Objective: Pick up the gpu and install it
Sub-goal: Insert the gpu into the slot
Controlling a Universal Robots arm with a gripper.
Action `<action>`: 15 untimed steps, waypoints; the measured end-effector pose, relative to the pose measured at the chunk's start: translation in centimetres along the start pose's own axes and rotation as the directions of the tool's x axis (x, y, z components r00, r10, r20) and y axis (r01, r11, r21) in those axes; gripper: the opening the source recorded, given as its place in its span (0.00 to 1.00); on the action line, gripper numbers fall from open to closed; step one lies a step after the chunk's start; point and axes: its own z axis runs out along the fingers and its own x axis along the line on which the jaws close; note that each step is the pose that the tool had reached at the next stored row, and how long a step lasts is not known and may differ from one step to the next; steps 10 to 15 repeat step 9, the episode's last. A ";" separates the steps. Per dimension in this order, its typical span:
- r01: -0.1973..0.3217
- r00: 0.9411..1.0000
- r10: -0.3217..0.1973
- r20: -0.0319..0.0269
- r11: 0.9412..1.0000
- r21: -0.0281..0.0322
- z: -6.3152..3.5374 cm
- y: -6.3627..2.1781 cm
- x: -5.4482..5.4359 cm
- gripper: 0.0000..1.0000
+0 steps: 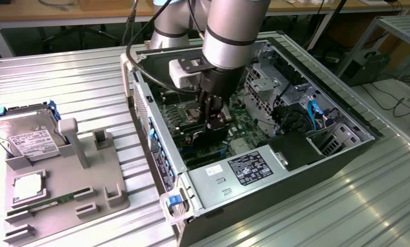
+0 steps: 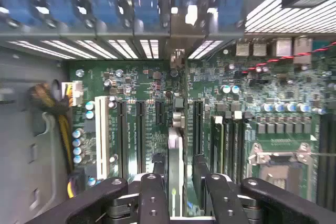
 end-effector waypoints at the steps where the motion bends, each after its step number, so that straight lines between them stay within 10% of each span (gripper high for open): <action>1: 0.000 1.000 0.000 0.001 1.000 0.002 -0.98 0.01 0.0 0.20; 15: 0.000 1.000 0.000 0.001 1.000 0.002 -0.99 0.01 0.0 0.11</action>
